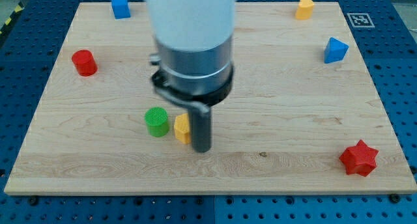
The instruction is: Slide the red star towards the yellow hexagon
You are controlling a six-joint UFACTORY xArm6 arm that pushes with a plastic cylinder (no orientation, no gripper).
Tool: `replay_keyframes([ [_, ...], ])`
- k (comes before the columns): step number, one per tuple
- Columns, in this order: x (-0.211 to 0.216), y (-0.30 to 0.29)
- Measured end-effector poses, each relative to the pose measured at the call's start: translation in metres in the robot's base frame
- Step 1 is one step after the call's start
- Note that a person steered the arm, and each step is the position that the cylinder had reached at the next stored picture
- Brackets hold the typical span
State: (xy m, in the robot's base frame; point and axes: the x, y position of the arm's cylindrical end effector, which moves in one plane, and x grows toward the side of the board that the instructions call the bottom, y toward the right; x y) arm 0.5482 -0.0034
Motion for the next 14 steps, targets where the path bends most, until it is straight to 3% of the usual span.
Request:
replay_keyframes([
  [1, -0.049, 0.052],
  [3, -0.068, 0.236],
  [4, -0.023, 0.317],
  [5, 0.039, 0.329],
  [6, 0.048, 0.316],
  [7, 0.055, 0.247],
  [8, 0.056, 0.232],
  [10, 0.017, 0.213],
  [12, 0.026, 0.196],
  [14, 0.027, 0.139],
])
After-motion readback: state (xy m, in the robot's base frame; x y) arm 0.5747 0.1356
